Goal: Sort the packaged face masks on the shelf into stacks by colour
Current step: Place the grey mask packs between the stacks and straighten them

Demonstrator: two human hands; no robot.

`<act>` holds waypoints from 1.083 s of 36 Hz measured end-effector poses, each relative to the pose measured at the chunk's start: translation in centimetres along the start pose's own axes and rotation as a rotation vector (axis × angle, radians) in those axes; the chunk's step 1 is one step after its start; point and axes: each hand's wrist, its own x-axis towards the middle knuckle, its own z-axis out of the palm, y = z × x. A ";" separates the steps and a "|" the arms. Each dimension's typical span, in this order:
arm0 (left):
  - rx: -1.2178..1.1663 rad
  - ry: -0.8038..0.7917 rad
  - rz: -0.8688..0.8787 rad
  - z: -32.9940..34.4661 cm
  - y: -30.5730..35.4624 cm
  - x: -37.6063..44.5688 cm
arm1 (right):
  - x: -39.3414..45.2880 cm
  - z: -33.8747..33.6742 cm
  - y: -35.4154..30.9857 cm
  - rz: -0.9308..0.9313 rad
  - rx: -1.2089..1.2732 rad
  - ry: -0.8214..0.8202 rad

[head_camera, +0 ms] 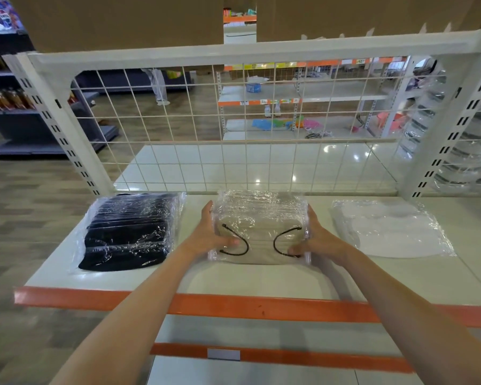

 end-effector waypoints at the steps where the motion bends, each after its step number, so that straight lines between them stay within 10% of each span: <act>1: -0.012 -0.005 -0.008 -0.1 0.0 0.1 | 0.1 -0.1 0.0 0.046 -0.019 -0.003; 27: 0.905 -0.136 -0.213 -2.8 2.9 0.8 | -1.1 0.8 -2.9 0.302 -0.771 0.111; 39: 1.545 -0.123 0.001 2.8 10.0 1.1 | -3.0 -1.7 -4.9 0.173 -1.276 0.163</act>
